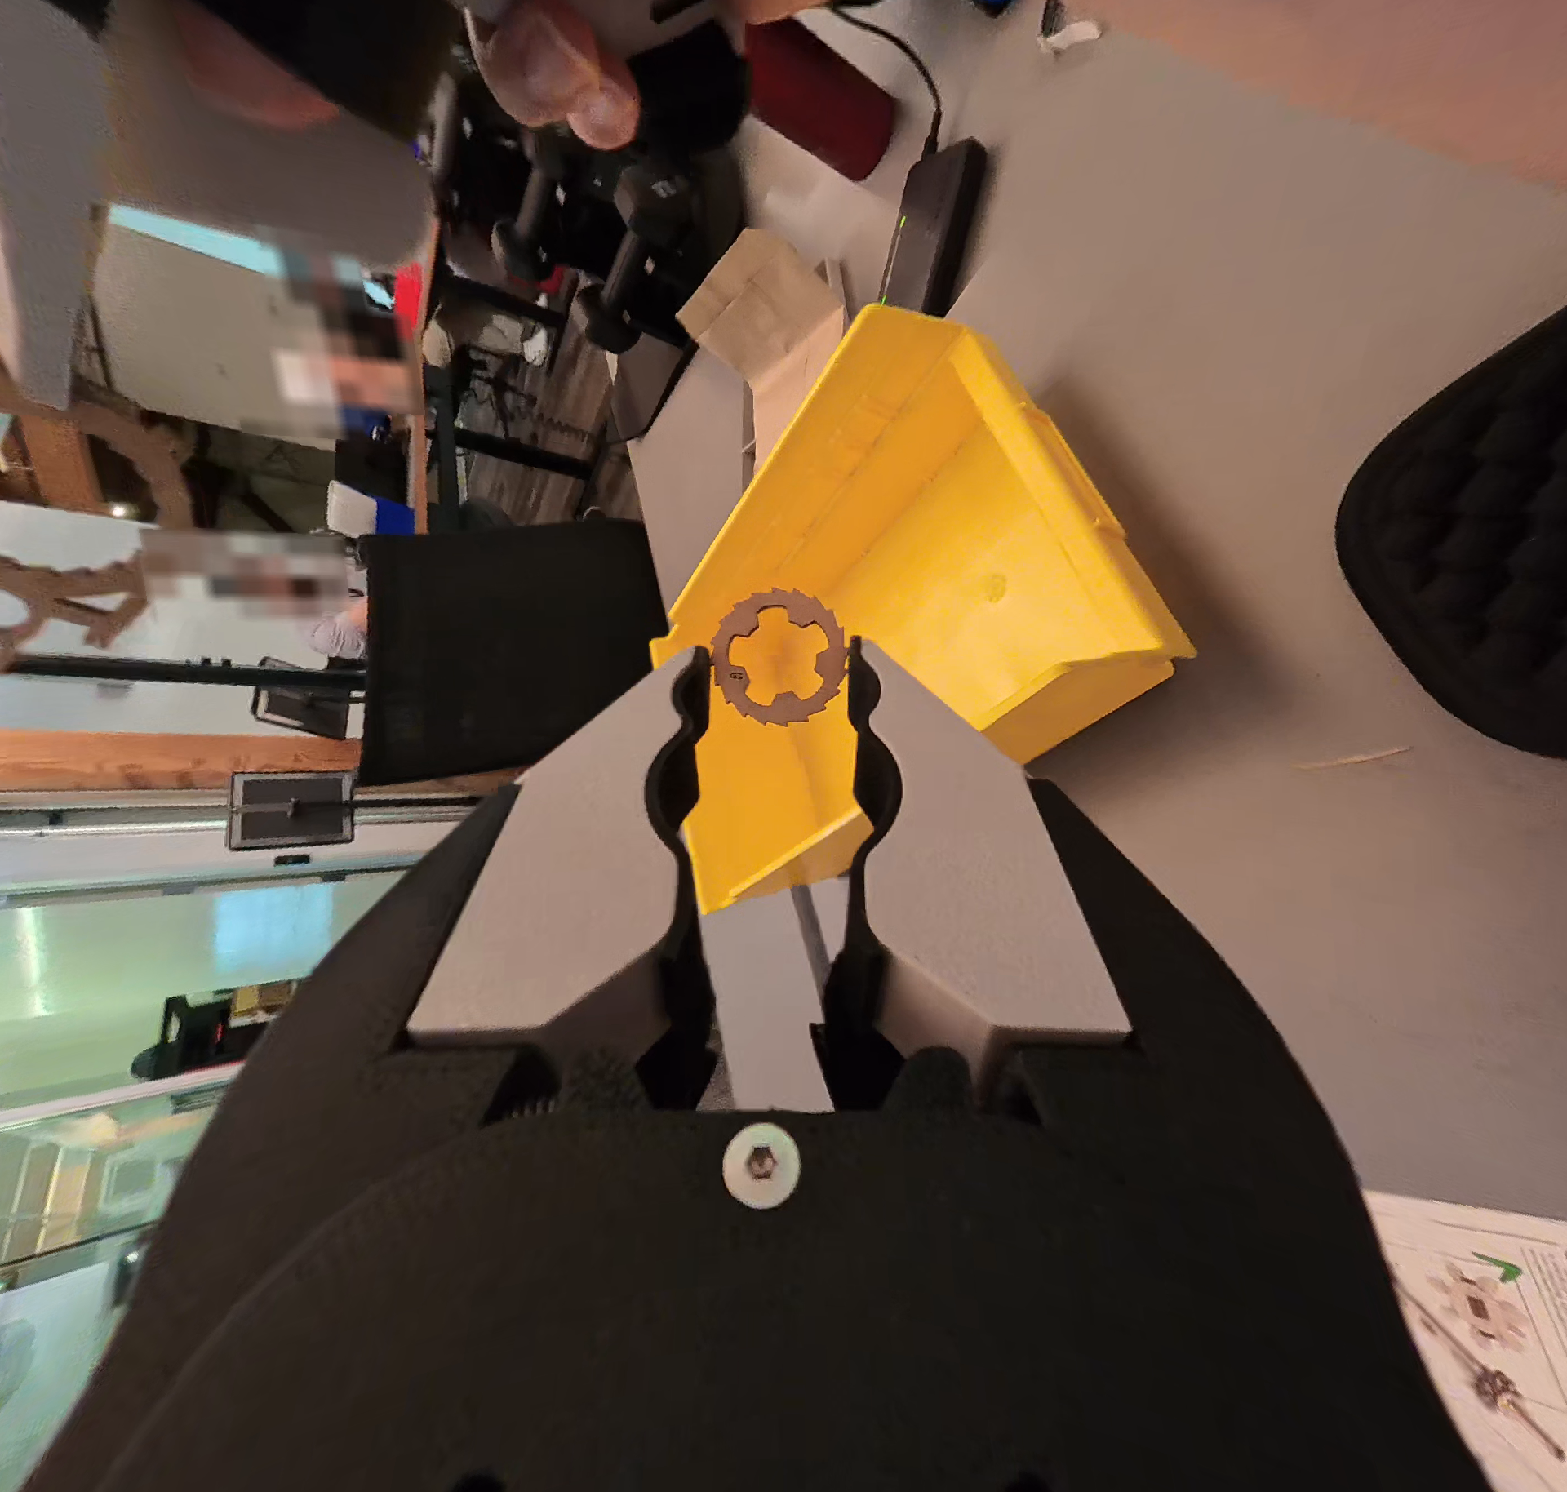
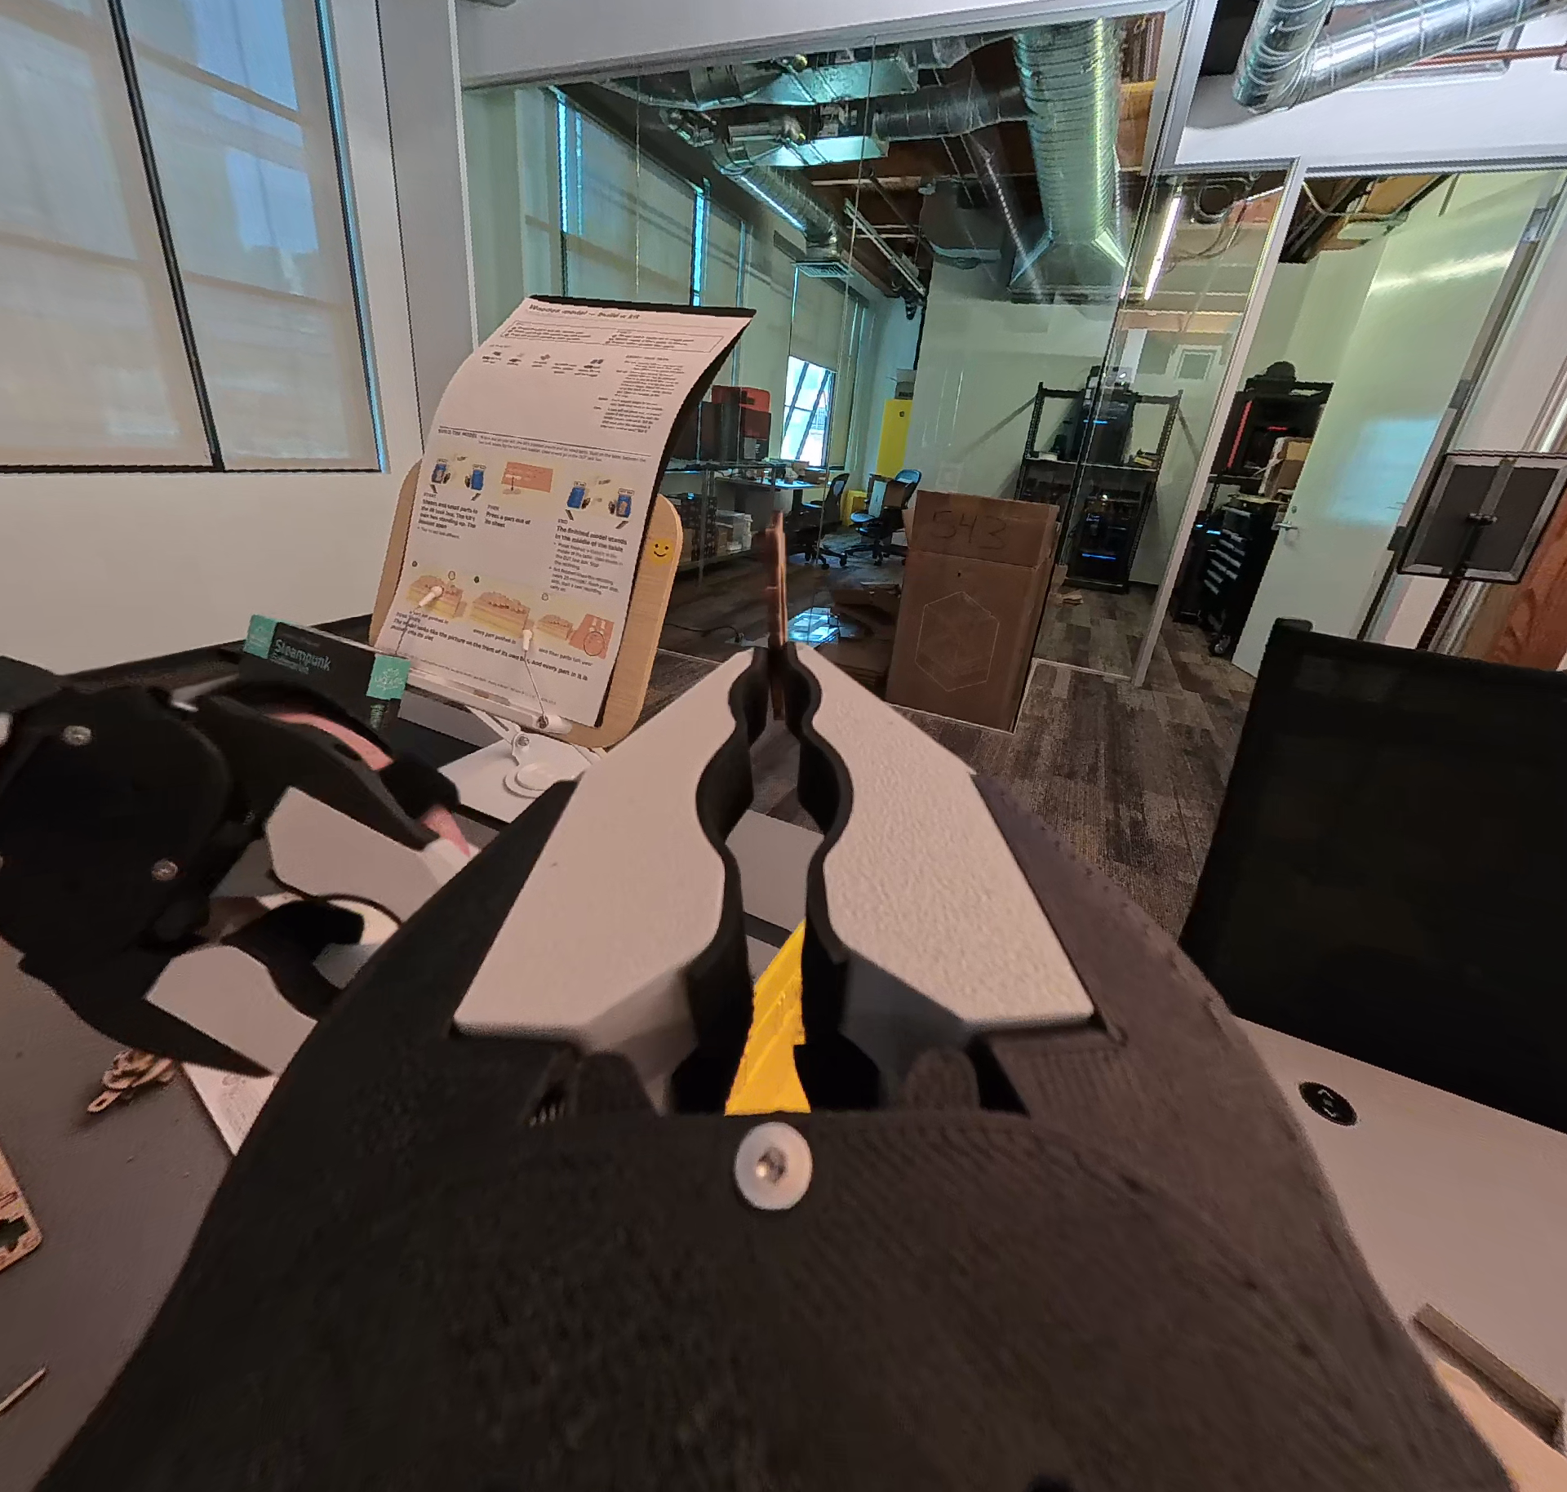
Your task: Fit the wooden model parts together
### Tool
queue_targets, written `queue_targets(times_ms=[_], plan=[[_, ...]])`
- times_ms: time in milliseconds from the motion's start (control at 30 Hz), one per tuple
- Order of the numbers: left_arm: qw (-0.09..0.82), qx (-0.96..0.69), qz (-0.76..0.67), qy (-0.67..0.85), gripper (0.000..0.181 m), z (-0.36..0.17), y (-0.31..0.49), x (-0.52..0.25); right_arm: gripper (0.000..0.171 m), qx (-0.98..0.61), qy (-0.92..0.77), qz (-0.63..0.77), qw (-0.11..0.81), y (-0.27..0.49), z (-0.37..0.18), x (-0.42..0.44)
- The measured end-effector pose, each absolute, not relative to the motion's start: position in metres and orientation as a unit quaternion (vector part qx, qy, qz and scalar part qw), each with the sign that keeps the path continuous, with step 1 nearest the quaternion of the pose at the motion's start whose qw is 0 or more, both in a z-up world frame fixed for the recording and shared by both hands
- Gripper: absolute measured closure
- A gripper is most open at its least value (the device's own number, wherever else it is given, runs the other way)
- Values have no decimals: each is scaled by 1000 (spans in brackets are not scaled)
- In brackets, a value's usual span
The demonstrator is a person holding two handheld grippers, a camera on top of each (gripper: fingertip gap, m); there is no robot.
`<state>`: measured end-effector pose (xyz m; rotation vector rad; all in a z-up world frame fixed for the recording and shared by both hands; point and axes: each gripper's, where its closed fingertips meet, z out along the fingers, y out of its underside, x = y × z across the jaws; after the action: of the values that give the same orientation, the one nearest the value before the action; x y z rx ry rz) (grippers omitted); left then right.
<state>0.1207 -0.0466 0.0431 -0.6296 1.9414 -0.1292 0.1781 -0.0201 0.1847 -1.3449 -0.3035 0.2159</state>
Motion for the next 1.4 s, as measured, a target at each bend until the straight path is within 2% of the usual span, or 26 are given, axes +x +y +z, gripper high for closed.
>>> queue_targets(times_ms=[133,300,467,533,567,700,900,1100,1233,1300,1333,1400], plan=[[432,-335,-104,831,151,6,-26,153,169,-616,-128,93,772,-26,186,187],[324,-435,-120,832,151,-58,33,235,169,-610,-115,88,779,-35,188,198],[292,-494,-58,817,151,-112,101,289,169,-604,-106,93,784,-39,188,206],[287,-529,-41,797,144,-123,123,296,169,-605,-104,93,784,-39,187,208],[282,-539,-32,793,137,-126,129,296,170,-604,-104,96,785,-40,187,209],[288,-533,-27,795,138,-112,131,287,170,-599,-105,98,788,-43,189,209],[354,-561,-142,735,143,-39,106,219,169,-589,-105,100,795,-51,193,211],[421,-588,-280,631,143,23,62,64,169,-599,-128,138,778,-46,189,196],[435,-610,-299,591,137,25,34,-31,170,-600,-193,243,737,-40,186,147],[434,-620,-327,566,138,23,19,-64,170,-596,-222,358,684,-37,183,108],[422,-632,-351,547,144,20,13,-77,170,-591,-232,420,649,-33,181,87],[379,-653,-417,506,147,12,2,-100,171,-609,-250,478,581,-14,163,46]])
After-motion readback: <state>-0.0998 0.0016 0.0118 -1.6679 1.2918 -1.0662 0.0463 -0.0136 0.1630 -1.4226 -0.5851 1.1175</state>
